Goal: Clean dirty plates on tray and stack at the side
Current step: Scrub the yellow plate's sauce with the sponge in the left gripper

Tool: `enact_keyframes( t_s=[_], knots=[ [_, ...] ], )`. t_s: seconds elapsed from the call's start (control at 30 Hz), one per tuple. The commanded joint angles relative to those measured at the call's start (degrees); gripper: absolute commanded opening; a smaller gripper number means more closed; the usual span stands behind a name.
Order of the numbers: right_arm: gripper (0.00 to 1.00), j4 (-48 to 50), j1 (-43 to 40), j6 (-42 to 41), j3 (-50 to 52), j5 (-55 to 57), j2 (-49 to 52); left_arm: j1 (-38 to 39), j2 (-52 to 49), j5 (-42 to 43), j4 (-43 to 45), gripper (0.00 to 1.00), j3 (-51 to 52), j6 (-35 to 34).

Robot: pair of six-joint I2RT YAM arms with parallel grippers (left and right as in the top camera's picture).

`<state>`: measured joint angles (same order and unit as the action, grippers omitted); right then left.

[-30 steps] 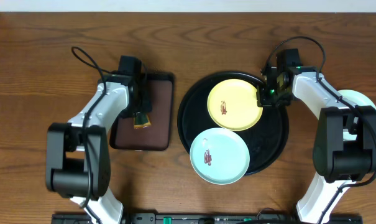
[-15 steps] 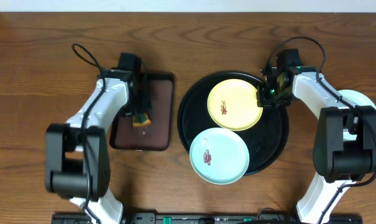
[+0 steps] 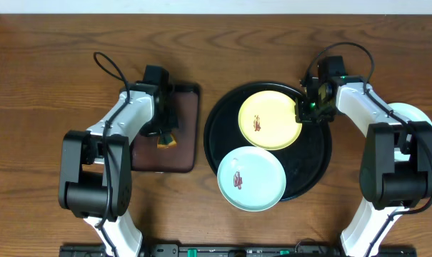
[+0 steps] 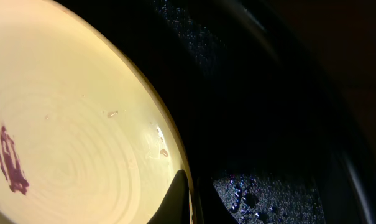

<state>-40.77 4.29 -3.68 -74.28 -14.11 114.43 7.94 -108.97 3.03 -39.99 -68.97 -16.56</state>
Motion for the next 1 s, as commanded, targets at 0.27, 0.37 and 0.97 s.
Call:
enact_keyframes(
  t_s=[0.27, 0.37, 0.97],
  knots=[
    [0.01, -0.87, 0.31, -2.64, 0.28, 1.97, 1.7, 4.28, 3.21, 9.53, -11.28, 0.07, -18.43, 0.79],
    [0.01, -0.85, 0.31, -3.19, 0.28, 2.08, 1.7, 8.46, 3.19, 10.49, -6.27, 0.07, -19.26, -2.69],
    [0.01, -1.53, 0.31, -3.3, 0.28, 2.08, 1.7, 27.58, -14.34, 26.47, 21.2, 0.07, -19.26, -23.96]
  ],
)
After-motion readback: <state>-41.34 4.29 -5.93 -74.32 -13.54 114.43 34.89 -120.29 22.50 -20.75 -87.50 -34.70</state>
